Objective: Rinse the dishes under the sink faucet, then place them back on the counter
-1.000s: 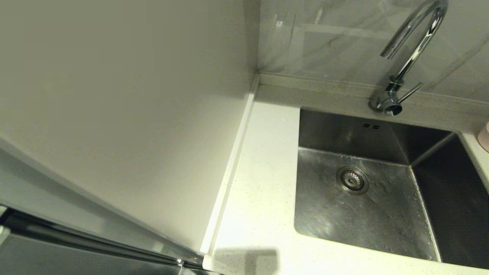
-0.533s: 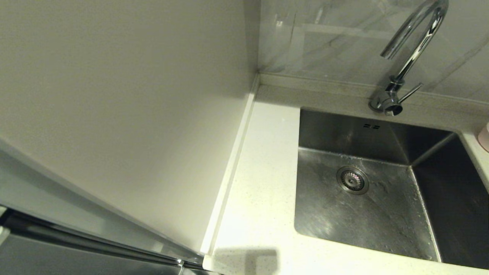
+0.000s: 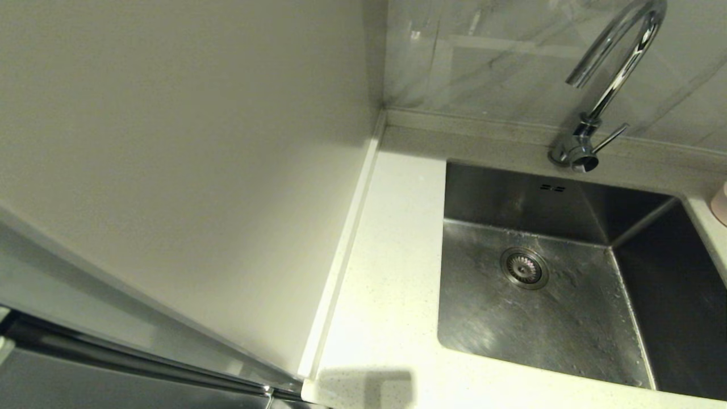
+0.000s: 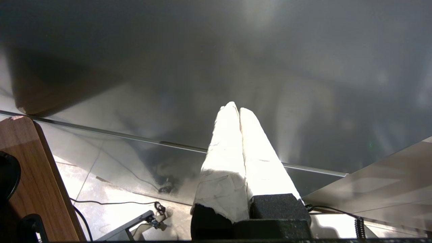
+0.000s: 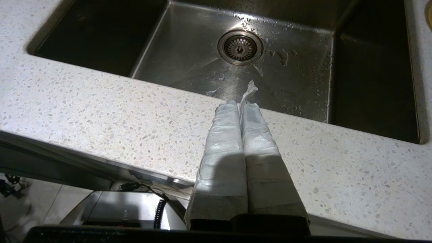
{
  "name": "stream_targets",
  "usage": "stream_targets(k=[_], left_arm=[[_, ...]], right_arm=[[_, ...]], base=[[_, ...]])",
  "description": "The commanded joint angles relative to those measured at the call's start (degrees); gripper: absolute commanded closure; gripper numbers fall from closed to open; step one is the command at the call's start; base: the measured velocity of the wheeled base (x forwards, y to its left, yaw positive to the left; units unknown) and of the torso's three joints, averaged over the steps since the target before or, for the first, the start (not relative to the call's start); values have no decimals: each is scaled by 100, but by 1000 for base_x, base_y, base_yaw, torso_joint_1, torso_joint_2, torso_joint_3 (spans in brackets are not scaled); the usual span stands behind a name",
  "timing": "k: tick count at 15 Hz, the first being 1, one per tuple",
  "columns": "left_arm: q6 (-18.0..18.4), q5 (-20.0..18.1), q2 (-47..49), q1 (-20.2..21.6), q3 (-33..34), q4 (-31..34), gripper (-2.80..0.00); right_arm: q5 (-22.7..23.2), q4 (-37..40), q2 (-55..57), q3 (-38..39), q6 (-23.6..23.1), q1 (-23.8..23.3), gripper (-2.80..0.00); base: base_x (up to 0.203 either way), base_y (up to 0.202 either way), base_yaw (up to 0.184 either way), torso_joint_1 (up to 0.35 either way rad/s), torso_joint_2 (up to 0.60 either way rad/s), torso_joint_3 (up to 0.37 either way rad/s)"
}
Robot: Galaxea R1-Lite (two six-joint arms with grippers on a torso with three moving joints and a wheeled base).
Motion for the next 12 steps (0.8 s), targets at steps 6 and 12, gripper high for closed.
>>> stream_targets(k=[6, 12], left_arm=[[-4, 0, 0, 1, 13, -2, 0], [-4, 0, 0, 1, 18, -2, 0]], right_arm=[[-17, -512, 16, 173, -4, 2, 0], [-11, -497, 16, 173, -4, 2, 0]], base=[[0, 0, 0, 0, 0, 0], [0, 0, 0, 0, 0, 0]])
